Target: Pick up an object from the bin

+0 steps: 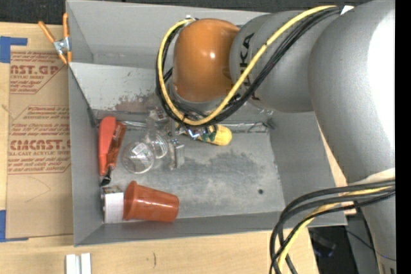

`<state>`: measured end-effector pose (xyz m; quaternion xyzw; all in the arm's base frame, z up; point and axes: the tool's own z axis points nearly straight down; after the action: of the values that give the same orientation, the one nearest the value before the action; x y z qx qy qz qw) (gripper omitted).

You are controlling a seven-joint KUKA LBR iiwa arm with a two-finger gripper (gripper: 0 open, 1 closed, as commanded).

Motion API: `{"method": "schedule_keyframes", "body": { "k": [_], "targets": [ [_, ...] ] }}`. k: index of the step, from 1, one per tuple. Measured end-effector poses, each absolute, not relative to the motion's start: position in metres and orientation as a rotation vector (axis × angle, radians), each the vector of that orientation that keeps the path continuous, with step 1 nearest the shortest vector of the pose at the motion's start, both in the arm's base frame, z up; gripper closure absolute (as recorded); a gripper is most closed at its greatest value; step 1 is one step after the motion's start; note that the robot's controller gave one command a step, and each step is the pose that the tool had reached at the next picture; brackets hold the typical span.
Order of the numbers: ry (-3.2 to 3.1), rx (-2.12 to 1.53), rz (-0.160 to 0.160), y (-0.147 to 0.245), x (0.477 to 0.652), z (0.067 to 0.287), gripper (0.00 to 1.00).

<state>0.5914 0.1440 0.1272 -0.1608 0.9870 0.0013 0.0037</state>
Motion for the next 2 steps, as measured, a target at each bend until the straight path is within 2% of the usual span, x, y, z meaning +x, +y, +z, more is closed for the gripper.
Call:
{"method": "schedule_keyframes", "body": {
  "k": [1,2],
  "targets": [
    [2.985,-0.957,0.002,0.1518,0.5909,0.0767,0.0],
    [3.016,-0.839,0.007,0.1583,0.5925,0.0703,1.0]
  ]
}}
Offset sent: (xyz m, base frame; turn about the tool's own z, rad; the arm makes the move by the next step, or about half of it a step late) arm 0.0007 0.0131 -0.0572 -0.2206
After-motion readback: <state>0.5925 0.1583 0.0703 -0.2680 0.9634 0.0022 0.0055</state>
